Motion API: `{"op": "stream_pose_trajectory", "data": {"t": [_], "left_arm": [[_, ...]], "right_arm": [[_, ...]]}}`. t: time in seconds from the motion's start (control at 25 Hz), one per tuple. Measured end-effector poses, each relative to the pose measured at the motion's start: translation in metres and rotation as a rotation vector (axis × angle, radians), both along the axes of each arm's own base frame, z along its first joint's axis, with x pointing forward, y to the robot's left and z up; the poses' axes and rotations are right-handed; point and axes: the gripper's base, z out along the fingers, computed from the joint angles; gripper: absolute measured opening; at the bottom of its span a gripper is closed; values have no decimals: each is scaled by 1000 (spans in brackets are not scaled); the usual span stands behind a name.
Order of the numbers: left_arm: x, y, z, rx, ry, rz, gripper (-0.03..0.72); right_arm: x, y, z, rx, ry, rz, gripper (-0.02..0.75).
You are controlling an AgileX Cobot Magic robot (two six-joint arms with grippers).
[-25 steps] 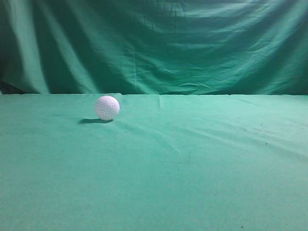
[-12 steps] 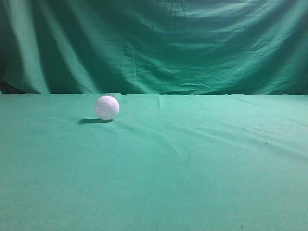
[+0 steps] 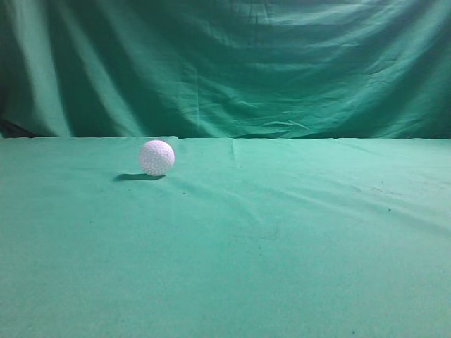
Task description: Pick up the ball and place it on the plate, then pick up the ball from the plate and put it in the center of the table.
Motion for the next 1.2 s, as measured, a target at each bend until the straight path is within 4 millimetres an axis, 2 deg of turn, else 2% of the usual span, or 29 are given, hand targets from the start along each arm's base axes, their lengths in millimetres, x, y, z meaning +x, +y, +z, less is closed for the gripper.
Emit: {"op": "stream_pose_trajectory", "data": {"t": [0.2,0.48,1.2], "left_arm": [[1,2,-15,0,18,30,0],[3,3,-16,-16,-5,50,0],[2,2,-18,-13,18,41,0]], "right_arm": [[-9,-4,-24,95,-27,7,51],[-10,-1,-50,194,-50,4,51],[-10,1,-53,250,-25,-5,51]]}}
